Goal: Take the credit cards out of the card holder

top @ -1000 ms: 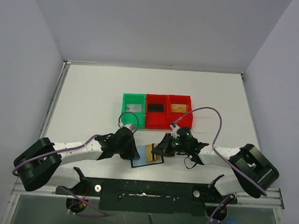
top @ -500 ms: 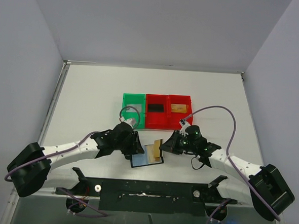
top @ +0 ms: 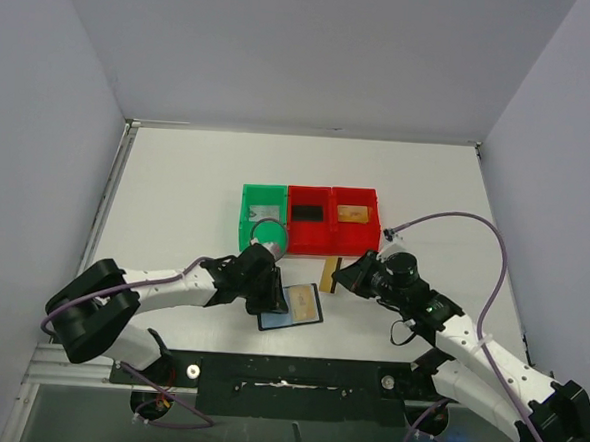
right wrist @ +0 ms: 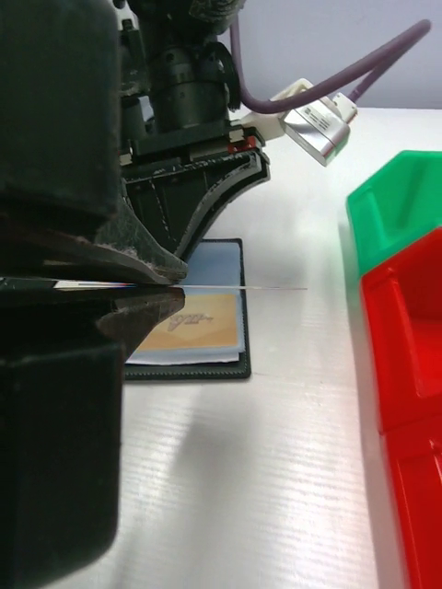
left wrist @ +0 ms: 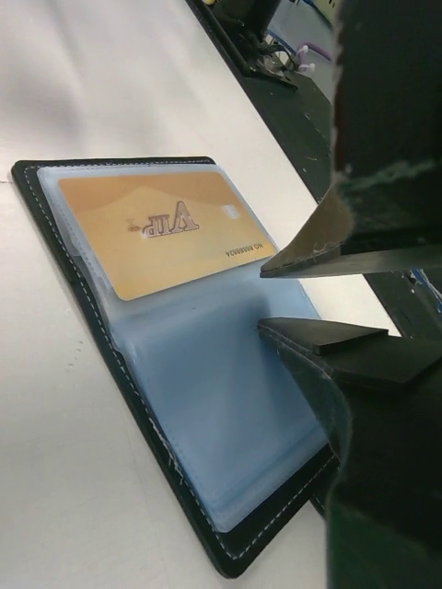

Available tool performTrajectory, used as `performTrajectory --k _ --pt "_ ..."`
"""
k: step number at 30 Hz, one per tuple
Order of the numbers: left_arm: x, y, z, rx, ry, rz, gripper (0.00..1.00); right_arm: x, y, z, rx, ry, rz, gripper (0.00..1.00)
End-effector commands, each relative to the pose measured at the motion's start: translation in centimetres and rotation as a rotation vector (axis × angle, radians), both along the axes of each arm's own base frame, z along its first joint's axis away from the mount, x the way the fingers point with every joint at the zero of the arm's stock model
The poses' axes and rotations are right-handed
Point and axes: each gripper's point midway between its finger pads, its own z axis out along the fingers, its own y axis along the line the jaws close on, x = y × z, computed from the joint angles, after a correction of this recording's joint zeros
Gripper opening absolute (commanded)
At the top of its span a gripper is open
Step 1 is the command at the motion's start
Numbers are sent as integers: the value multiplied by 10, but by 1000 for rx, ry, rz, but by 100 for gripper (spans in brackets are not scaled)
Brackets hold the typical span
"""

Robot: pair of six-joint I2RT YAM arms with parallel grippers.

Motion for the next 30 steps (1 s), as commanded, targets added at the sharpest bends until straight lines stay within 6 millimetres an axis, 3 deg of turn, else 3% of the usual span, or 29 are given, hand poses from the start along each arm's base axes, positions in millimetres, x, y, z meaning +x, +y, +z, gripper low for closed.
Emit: performTrajectory --k 1,9,12,15,19,25,28,30 --pt "0 17 -5 84 -25 10 24 14 -20 8 -80 -99 -73 0" --pt "11 9 31 13 -119 0 29 27 -39 33 -214 -261 -80 0" --pt "30 12 64 20 -234 45 30 33 -47 47 -265 -341 -89 0" --pt "46 20 100 -8 -380 71 37 39 -54 66 -319 -454 -85 0" --pt "61 46 128 61 -492 99 49 46 -69 85 -455 -611 -72 0" --pt "77 109 134 191 -502 164 60 64 -98 109 -660 -702 -141 0" --pt "85 137 144 176 -522 219 67 78 -104 114 -678 -707 -155 0" --pt "93 152 152 163 -543 278 72 90 -107 119 -599 -669 -162 0"
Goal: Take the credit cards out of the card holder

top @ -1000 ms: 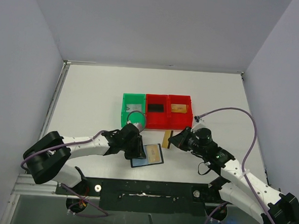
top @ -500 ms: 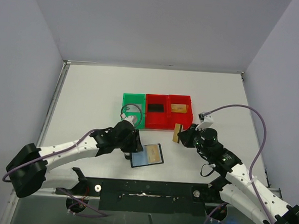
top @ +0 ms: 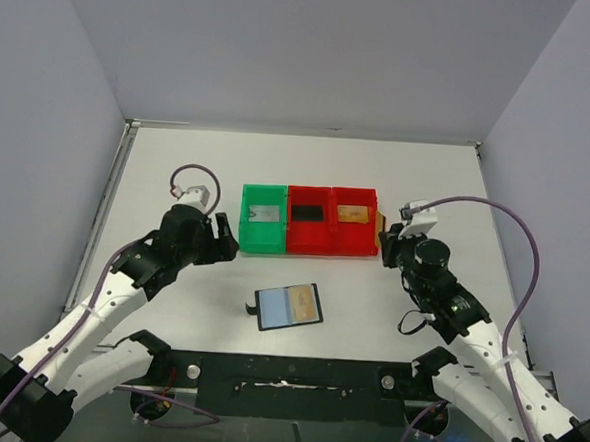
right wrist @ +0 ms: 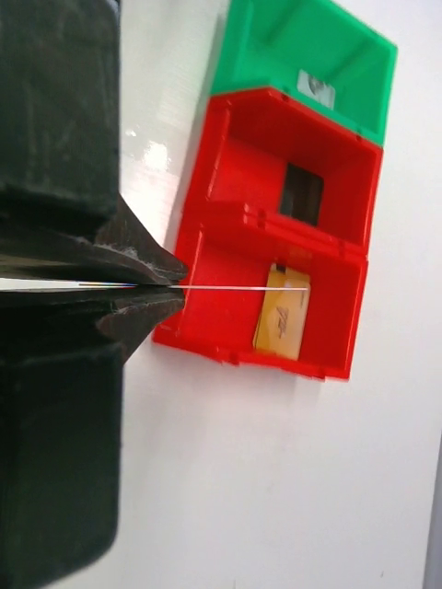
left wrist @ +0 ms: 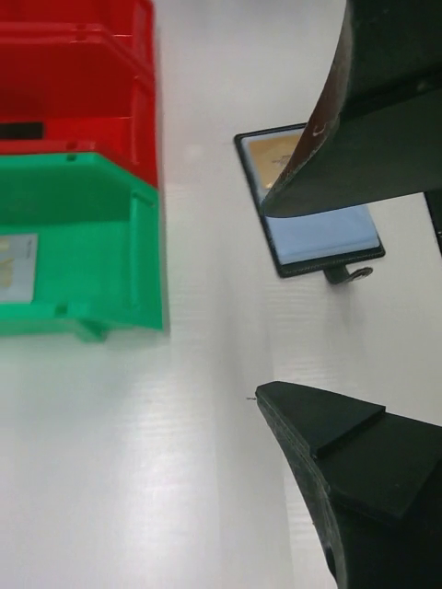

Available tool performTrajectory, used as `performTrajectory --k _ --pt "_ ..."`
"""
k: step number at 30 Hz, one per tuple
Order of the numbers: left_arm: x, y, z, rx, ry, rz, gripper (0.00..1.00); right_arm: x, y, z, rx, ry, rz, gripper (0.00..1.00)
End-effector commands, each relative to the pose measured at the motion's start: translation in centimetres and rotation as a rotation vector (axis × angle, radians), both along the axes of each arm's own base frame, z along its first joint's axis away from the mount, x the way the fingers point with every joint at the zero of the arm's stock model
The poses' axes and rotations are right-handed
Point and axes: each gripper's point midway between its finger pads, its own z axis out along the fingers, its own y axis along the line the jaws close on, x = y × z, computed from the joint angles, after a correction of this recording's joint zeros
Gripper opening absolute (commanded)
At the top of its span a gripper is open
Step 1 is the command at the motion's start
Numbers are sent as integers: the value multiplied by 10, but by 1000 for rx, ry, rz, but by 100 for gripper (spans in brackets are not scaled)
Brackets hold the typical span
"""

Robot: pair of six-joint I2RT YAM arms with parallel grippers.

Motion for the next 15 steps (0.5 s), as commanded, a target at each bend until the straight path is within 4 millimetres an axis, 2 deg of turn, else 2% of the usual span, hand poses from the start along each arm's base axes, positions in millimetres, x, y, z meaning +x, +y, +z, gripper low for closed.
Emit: performTrajectory --k 1,3,4,7,11,15 --pt "7 26 26 -11 -88 5 74 34 -16 39 78 -59 -12 0" --pt "12 31 34 -18 -125 22 77 45 -23 45 185 -36 35 0" --pt "16 35 37 -12 -146 41 79 52 -33 48 219 -39 42 0" --pt "26 43 41 9 -180 77 79 62 -42 53 223 -75 99 0" --pt "35 57 48 74 -216 126 79 76 -40 51 11 -147 194 0" --pt "34 76 42 148 -236 186 79 90 -21 32 -290 -153 329 0"
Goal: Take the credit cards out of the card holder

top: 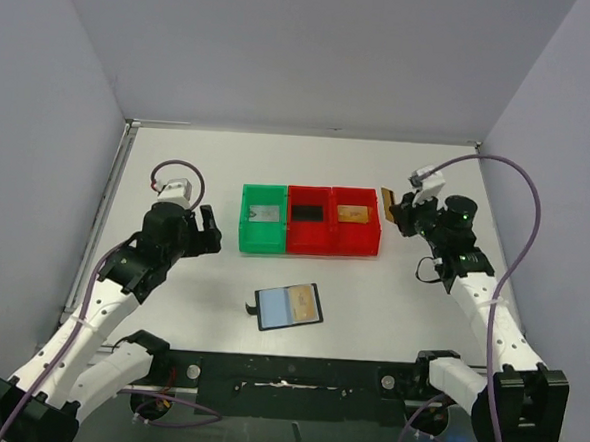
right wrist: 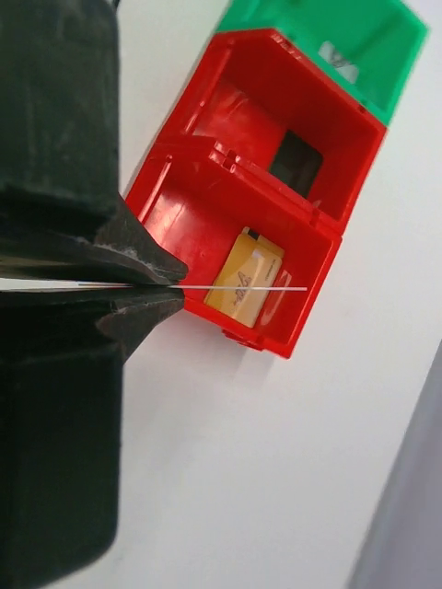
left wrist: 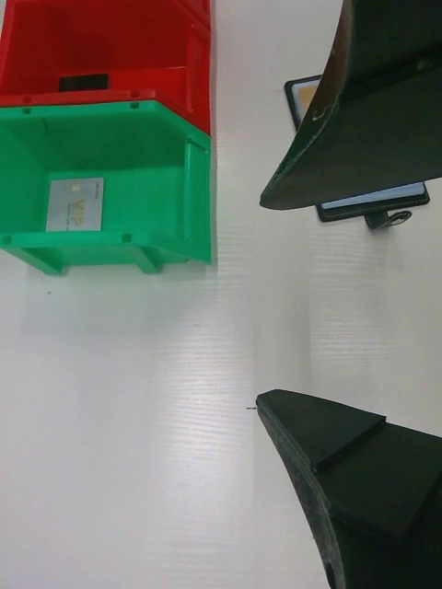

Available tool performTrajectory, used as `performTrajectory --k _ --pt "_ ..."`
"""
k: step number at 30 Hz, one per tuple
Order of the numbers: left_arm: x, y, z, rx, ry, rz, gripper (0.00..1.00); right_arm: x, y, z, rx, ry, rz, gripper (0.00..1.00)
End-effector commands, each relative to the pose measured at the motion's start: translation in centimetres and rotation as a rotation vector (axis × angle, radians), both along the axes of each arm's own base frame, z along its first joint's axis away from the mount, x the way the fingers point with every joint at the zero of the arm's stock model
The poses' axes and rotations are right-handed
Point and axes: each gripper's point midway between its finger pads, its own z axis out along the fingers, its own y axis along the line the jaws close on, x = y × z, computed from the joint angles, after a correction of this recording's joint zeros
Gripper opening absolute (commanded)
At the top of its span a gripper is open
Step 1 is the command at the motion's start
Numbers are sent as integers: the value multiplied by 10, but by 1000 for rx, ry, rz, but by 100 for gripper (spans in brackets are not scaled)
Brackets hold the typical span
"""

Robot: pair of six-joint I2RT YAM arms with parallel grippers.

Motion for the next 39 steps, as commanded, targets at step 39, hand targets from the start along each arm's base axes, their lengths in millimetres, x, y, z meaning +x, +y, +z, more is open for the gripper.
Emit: performTrajectory --k 39 --pt "23 24 -8 113 -56 63 80 103 74 -87 -983 -134 654 0"
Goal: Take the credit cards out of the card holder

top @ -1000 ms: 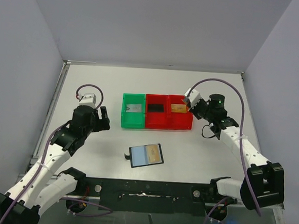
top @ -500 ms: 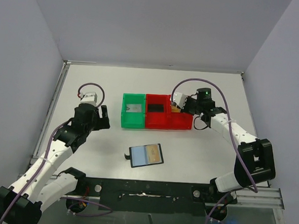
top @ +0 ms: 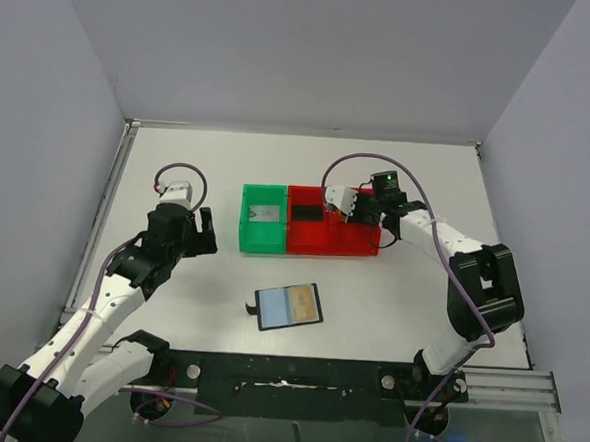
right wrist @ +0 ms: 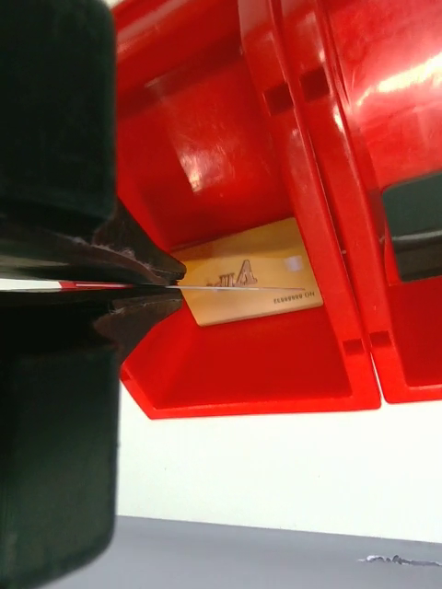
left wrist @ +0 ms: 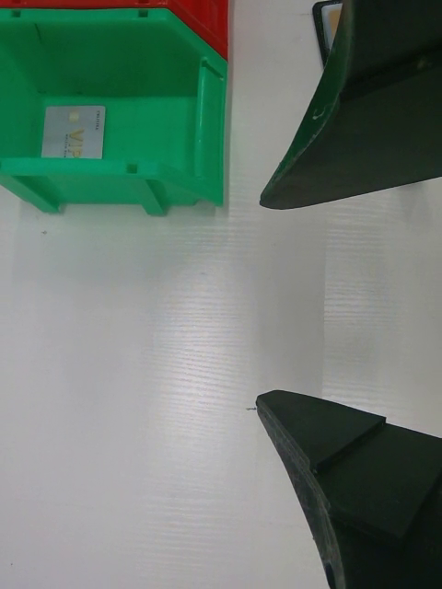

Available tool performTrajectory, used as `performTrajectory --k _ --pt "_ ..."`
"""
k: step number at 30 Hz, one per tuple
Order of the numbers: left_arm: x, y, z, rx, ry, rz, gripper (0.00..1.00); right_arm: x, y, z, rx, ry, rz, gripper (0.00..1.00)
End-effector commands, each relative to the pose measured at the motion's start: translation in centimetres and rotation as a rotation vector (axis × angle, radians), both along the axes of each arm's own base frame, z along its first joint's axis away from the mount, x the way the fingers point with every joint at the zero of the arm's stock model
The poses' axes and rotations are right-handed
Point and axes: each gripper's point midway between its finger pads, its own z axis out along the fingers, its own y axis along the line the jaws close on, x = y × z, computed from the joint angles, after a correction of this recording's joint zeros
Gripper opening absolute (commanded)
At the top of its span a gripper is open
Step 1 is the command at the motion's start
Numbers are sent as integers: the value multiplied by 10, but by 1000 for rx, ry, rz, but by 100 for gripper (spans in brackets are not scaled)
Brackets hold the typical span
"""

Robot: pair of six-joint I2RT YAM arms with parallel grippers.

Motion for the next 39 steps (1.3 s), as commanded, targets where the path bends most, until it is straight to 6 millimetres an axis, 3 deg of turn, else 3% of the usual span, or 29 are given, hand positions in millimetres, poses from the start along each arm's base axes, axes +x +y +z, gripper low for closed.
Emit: performTrajectory --k 1,10,24,28,30,39 --pt "13 -1 15 -8 -60 -2 80 34 6 24 -15 -113 -6 0" --pt "13 -2 12 -5 -46 -5 80 50 7 -1 -67 -82 7 3" --pt "13 -2 11 1 -41 -10 80 37 5 -20 -105 -17 38 23" --pt "13 -4 11 -4 -41 -17 80 36 4 -21 -107 -8 34 25" --pt "13 -5 12 -7 -43 -21 80 36 3 -21 -109 -1 29 32" --pt "13 -7 9 -10 -33 -33 80 42 6 -16 -85 -8 1 33"
